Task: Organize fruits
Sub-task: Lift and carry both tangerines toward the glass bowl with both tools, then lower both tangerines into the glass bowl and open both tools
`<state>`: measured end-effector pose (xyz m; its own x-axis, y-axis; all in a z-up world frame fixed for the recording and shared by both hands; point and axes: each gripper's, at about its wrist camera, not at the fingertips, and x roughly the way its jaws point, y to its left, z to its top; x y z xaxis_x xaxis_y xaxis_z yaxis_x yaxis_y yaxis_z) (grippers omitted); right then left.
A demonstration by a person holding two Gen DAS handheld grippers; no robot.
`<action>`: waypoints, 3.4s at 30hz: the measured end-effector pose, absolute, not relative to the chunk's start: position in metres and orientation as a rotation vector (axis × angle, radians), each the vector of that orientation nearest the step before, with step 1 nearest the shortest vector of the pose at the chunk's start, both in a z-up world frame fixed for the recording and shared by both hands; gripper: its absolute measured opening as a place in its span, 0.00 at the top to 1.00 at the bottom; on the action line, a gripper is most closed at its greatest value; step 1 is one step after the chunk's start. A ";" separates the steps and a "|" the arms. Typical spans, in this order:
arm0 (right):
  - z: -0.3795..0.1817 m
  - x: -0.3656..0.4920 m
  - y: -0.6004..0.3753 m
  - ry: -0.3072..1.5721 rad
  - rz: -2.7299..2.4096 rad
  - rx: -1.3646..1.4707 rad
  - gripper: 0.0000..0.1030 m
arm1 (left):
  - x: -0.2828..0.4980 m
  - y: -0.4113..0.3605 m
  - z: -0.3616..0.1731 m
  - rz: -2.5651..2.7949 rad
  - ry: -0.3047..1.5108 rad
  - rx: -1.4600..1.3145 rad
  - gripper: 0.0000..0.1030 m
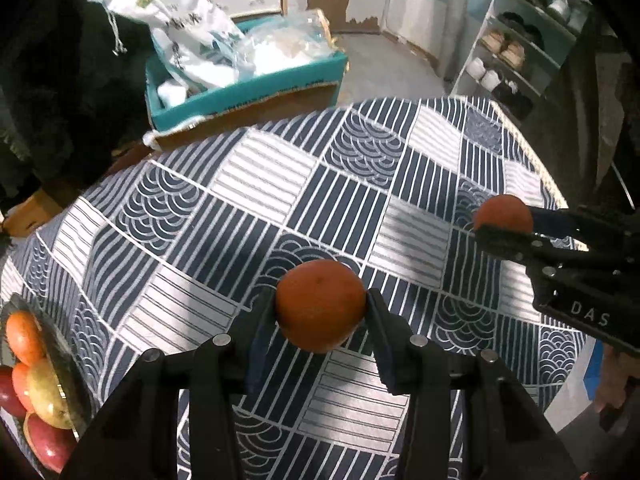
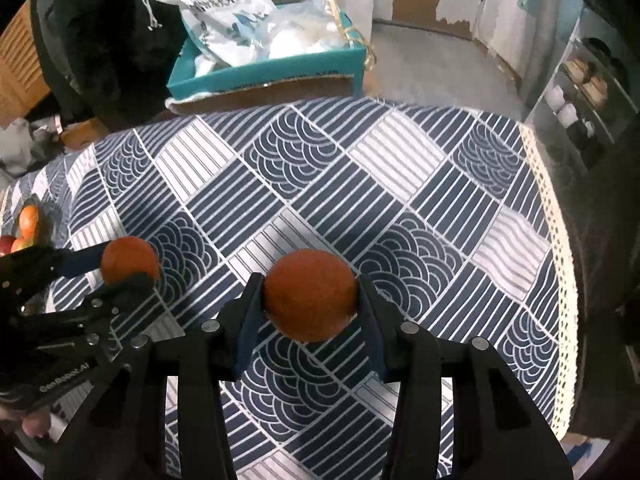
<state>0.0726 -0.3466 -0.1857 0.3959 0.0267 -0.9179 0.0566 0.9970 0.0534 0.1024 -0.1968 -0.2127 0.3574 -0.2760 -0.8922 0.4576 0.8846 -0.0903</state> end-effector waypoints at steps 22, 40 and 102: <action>-0.097 0.054 -0.312 0.973 0.082 0.009 0.56 | 0.068 -0.153 -0.113 -0.459 0.934 0.106 0.56; -0.041 0.043 -0.263 0.843 0.201 -0.038 0.56 | 0.044 -0.103 -0.064 -0.427 0.843 0.048 0.56; -0.113 0.094 -0.011 1.066 0.624 -0.199 0.56 | 0.049 0.136 -0.137 0.018 1.022 -0.134 0.55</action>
<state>0.0936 -0.0112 -0.1132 0.3322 0.3803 -0.8632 -0.5664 0.8122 0.1399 0.0493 0.1365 -0.1372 0.5220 -0.0482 -0.8516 -0.0774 0.9916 -0.1036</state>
